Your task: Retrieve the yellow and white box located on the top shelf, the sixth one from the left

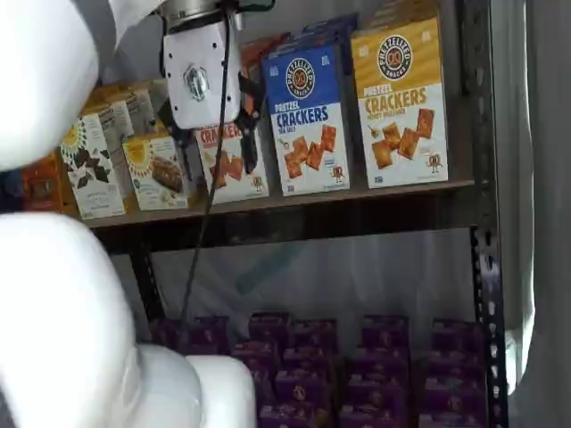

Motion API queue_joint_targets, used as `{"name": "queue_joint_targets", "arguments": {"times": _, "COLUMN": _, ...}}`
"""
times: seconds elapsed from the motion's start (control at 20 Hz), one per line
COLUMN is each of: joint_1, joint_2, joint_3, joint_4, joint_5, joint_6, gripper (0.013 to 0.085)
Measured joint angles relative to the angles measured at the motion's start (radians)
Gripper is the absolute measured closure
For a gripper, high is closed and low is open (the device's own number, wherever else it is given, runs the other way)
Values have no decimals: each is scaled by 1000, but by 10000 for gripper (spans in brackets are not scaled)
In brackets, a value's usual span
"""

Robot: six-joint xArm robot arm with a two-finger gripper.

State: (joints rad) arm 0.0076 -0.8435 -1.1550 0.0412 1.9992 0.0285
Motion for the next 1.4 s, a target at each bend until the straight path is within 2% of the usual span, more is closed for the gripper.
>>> {"name": "queue_joint_targets", "arguments": {"times": 0.05, "joint_1": -60, "joint_2": -27, "joint_3": 29, "joint_4": 69, "joint_5": -47, "joint_6": -31, "gripper": 130}}
{"name": "queue_joint_targets", "arguments": {"times": 0.1, "joint_1": -66, "joint_2": -32, "joint_3": 33, "joint_4": 82, "joint_5": -57, "joint_6": -35, "gripper": 130}}
{"name": "queue_joint_targets", "arguments": {"times": 0.35, "joint_1": -36, "joint_2": -27, "joint_3": 44, "joint_4": 83, "joint_5": -78, "joint_6": -9, "gripper": 130}}
{"name": "queue_joint_targets", "arguments": {"times": 0.6, "joint_1": -15, "joint_2": -25, "joint_3": 54, "joint_4": 62, "joint_5": -95, "joint_6": 3, "gripper": 130}}
{"name": "queue_joint_targets", "arguments": {"times": 0.85, "joint_1": -25, "joint_2": -12, "joint_3": 55, "joint_4": 20, "joint_5": -122, "joint_6": -21, "gripper": 130}}
{"name": "queue_joint_targets", "arguments": {"times": 1.25, "joint_1": -112, "joint_2": 40, "joint_3": 22, "joint_4": -29, "joint_5": -188, "joint_6": -121, "gripper": 130}}
{"name": "queue_joint_targets", "arguments": {"times": 1.4, "joint_1": -159, "joint_2": 67, "joint_3": 0, "joint_4": -35, "joint_5": -215, "joint_6": -167, "gripper": 130}}
